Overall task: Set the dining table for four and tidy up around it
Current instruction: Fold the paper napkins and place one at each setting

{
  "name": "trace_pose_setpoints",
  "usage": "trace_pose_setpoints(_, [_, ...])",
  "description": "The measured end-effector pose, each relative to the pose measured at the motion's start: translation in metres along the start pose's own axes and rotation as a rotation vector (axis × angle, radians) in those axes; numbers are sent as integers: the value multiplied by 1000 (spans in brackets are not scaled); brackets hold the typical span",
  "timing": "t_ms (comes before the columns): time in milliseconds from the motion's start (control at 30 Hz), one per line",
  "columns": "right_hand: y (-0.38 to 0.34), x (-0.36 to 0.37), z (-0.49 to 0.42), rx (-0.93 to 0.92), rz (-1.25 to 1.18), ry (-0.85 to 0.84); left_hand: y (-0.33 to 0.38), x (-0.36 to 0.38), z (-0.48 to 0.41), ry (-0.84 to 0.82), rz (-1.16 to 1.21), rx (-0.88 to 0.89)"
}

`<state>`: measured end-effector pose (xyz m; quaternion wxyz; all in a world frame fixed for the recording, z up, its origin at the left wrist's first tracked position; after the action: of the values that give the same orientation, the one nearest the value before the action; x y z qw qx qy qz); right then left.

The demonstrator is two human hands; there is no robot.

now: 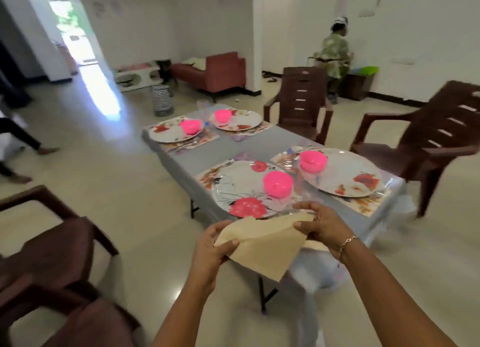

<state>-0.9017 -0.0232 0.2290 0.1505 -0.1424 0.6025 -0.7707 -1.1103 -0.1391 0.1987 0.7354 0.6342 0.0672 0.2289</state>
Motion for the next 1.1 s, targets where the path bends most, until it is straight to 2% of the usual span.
trace_pose_setpoints(167, [-11,122,-74,-61,75,-109,36,-108,-39,128,-45,83])
trace_pose_setpoints(333, [-19,228,-140,-51,69,-211,64,-205,-73,252,-8,89])
trace_pose_setpoints(467, [-30,280,-181,-217,187,-214,83,-256,-105,384,-81,172])
trace_pose_setpoints(633, [-45,328,-229,-497,412,-188,97,-293,-151,505,-195,319])
trace_pose_setpoints(800, [-47,348,-291,-635,303,-159,106,-316,-216,552,-140,393])
trace_pose_setpoints(1100, [-90,365,-418,-599,194,-100,165,-342,-352,445,-128,398])
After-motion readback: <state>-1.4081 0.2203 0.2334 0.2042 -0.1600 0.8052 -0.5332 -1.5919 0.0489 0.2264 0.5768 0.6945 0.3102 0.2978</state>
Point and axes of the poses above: each hand's wrist, its own z-axis away from the middle knuckle, its own x-axis out of the palm, y = z × x, the point moved 3 cm from there along -z, towards the middle knuckle, and after that the axes turned 1 degree about -z, right-handed, at the moved point
